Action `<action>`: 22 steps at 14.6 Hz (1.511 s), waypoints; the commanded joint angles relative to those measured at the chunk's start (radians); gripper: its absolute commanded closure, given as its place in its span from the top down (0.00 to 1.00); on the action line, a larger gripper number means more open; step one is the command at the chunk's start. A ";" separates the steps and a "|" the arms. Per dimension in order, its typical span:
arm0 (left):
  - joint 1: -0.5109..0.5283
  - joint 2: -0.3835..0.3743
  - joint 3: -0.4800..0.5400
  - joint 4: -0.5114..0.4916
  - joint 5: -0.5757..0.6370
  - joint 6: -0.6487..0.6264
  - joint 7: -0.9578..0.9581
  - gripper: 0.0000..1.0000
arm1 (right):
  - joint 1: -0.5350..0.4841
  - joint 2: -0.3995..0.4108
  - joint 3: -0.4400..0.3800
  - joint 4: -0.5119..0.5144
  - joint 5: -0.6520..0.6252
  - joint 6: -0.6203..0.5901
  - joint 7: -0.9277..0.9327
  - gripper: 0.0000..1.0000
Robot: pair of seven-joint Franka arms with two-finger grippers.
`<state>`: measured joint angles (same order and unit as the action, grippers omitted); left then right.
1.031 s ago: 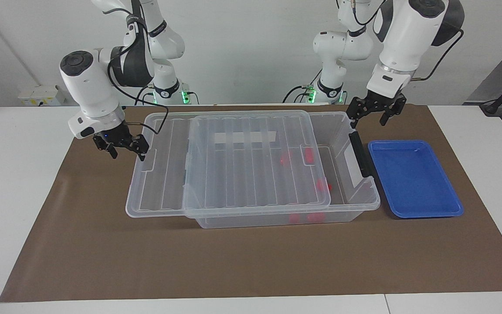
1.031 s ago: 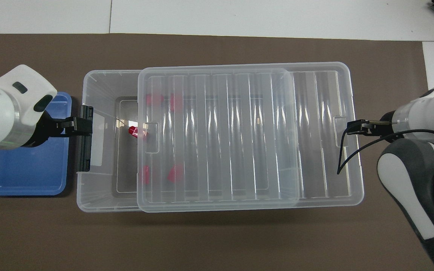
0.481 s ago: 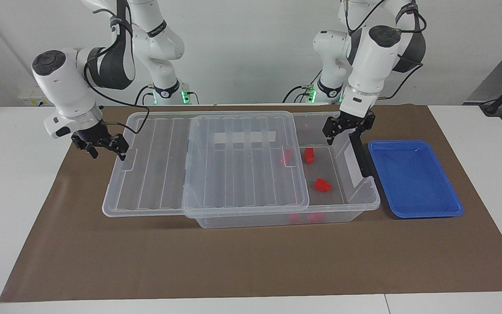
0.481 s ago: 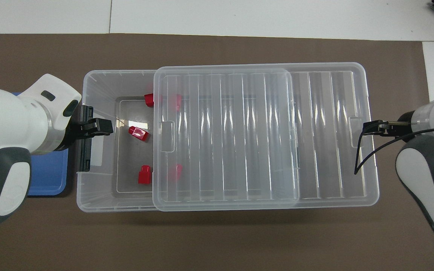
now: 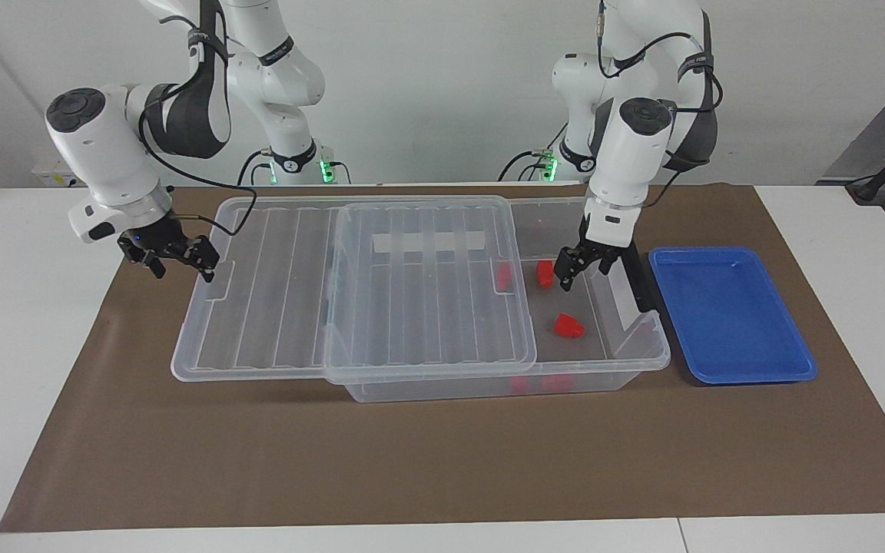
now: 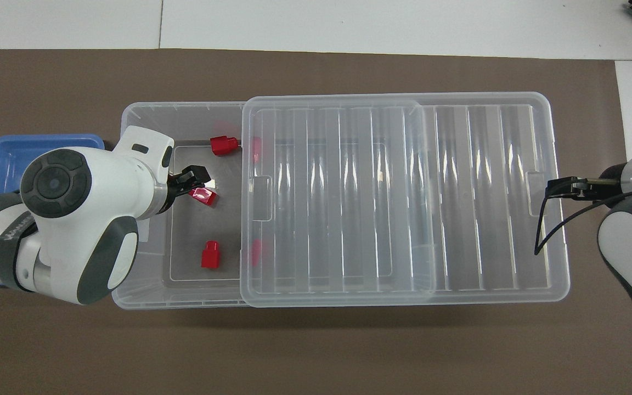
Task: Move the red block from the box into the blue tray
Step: 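Lower the left gripper into the box over a red block, then close the left gripper on the red block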
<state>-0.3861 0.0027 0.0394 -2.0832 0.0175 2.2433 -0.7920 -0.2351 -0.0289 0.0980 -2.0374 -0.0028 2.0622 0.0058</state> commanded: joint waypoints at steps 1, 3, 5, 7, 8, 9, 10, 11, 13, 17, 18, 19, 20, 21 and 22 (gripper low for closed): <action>0.012 -0.009 0.010 -0.046 0.004 0.071 -0.067 1.00 | -0.032 -0.009 0.009 -0.004 0.012 -0.002 -0.046 0.97; 0.018 -0.004 0.011 -0.080 0.004 0.100 -0.081 1.00 | -0.033 -0.009 0.008 -0.004 0.009 0.001 -0.047 0.97; 0.019 -0.003 0.011 -0.123 0.004 0.171 -0.084 1.00 | -0.033 -0.009 0.008 -0.004 0.006 -0.002 -0.047 0.98; 0.024 0.014 0.011 -0.141 0.004 0.193 -0.087 1.00 | -0.035 -0.009 0.008 -0.003 0.004 -0.007 -0.046 0.98; 0.020 0.028 0.011 -0.140 0.004 0.197 -0.101 1.00 | -0.035 -0.006 0.008 0.003 0.004 -0.008 -0.044 0.99; 0.012 0.048 0.013 -0.137 0.004 0.211 -0.134 1.00 | -0.035 -0.006 0.008 0.011 0.004 -0.010 -0.043 0.99; 0.010 0.075 0.013 -0.133 0.010 0.228 -0.157 1.00 | -0.030 -0.011 0.008 0.017 0.001 -0.016 -0.041 0.99; 0.010 0.092 0.014 -0.133 0.013 0.248 -0.158 1.00 | -0.023 -0.017 0.008 0.020 0.000 -0.028 -0.037 0.99; 0.010 0.134 0.014 -0.135 0.015 0.288 -0.159 1.00 | -0.018 -0.025 0.011 0.049 0.000 -0.063 -0.033 0.99; 0.009 0.163 0.014 -0.138 0.015 0.303 -0.162 1.00 | 0.045 -0.031 0.017 0.141 0.000 -0.189 0.063 1.00; 0.007 0.163 0.014 -0.138 0.015 0.305 -0.167 1.00 | 0.080 -0.031 0.017 0.157 0.000 -0.209 0.113 1.00; 0.007 0.163 0.014 -0.138 0.015 0.306 -0.179 1.00 | 0.112 -0.031 0.019 0.181 -0.002 -0.237 0.156 1.00; 0.007 0.163 0.014 -0.138 0.015 0.308 -0.182 1.00 | 0.143 -0.025 0.019 0.216 -0.002 -0.273 0.199 1.00; 0.006 0.163 0.014 -0.138 0.015 0.308 -0.182 1.00 | 0.180 -0.017 0.019 0.254 -0.002 -0.309 0.242 1.00; 0.000 0.163 0.014 -0.138 0.015 0.308 -0.182 1.00 | 0.204 -0.013 0.019 0.296 -0.003 -0.341 0.273 1.00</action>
<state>-0.3742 0.1696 0.0485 -2.2142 0.0215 2.5428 -0.9513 -0.0650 -0.0606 0.1160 -1.8250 -0.0044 1.7878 0.2194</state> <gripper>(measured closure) 0.000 0.000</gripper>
